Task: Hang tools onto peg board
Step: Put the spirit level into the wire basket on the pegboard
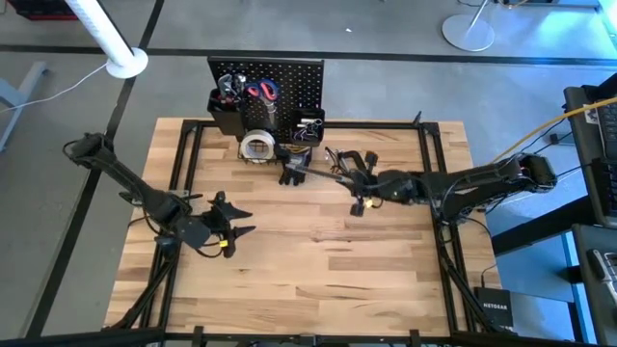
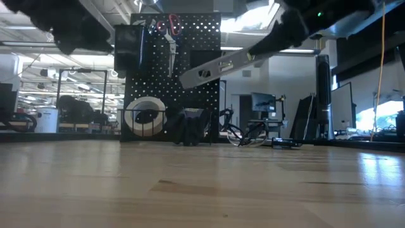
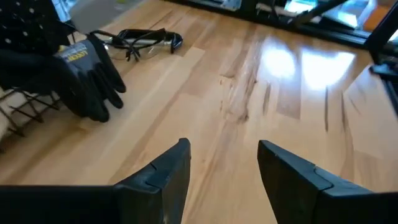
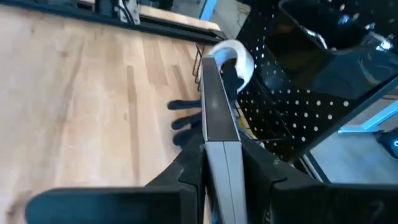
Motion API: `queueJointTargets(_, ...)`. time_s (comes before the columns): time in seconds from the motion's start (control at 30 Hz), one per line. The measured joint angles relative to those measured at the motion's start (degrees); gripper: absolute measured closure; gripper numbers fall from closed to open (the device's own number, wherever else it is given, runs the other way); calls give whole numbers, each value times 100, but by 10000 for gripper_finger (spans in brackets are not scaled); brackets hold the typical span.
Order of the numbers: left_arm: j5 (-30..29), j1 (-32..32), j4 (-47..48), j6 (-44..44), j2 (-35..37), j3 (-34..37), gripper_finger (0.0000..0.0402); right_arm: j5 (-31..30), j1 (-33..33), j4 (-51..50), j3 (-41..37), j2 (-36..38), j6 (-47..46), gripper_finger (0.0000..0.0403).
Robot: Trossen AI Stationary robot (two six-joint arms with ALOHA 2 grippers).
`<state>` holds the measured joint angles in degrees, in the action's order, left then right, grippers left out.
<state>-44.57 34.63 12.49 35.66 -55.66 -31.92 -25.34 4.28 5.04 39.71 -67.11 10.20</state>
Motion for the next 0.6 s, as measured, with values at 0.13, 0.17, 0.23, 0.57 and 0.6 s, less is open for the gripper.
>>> queueJointTargets(0.13, -286, 1, -1018, -155, 0, 553, 226, 626, -628, -28, 2, -78, 283, 338)
queueJointTargets(0.17, -336, -2, -1171, -175, 0, 635, 226, 747, -767, -35, 2, -131, 361, 338)
queueJointTargets(0.23, -369, 0, -1373, -217, 0, 711, 226, 924, -1022, 114, 0, -232, 455, 338)
queueJointTargets(0.57, -370, -10, -1366, -130, 0, 719, 226, 1900, -2017, 660, 0, -778, 922, 337)
queueJointTargets(0.6, -370, -10, -1368, -107, 0, 719, 226, 1957, -2081, 714, 0, -840, 935, 337)
